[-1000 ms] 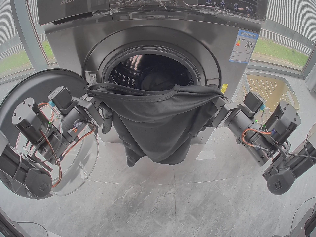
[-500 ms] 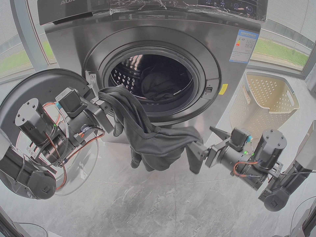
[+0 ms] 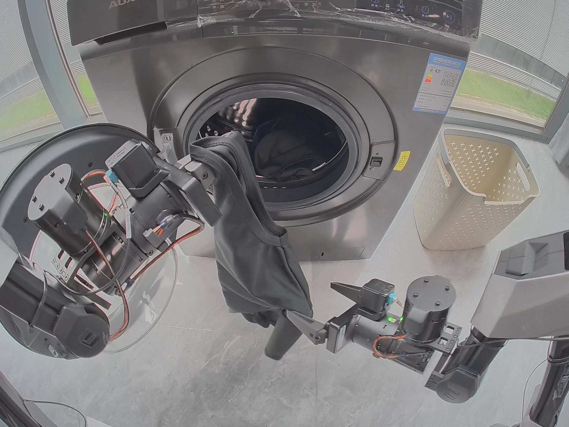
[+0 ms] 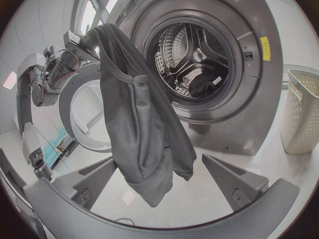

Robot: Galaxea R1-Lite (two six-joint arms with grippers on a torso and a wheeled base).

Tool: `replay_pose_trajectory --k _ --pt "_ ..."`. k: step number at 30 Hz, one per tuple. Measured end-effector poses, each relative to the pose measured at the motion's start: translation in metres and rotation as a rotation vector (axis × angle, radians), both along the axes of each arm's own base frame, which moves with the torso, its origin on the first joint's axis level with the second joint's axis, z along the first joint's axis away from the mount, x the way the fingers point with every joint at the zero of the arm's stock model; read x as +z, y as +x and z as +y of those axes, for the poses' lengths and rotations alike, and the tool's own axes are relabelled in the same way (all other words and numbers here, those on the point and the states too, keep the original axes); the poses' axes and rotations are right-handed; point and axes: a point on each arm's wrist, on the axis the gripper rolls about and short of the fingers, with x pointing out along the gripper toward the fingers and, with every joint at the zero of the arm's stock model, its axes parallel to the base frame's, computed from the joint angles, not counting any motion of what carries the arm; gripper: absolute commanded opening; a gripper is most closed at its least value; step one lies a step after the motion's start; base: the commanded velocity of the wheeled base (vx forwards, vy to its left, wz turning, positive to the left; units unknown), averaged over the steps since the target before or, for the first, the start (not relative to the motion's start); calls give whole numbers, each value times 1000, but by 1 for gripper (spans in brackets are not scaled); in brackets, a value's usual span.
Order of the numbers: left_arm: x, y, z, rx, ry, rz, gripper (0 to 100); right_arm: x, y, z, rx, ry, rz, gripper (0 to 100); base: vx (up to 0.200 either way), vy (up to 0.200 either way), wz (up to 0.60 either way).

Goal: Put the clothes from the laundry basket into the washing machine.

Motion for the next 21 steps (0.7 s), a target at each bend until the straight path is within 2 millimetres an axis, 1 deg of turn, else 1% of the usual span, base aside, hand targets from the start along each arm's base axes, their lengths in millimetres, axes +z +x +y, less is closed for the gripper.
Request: replay_pose_trajectory --k 8,12,15,21 --pt "6 -10 -5 -42 -14 -12 0 -1 29 31 13 57 -81 100 0 0 0" --pt "9 -16 -6 -63 -22 -16 0 -1 47 45 7 90 -125 100 0 0 0" --pt "11 -19 -7 -72 -28 -22 0 -3 62 52 -6 108 -151 100 0 0 0" --pt "16 -25 -7 -86 -38 -37 0 -9 90 57 -41 127 -191 100 0 0 0"
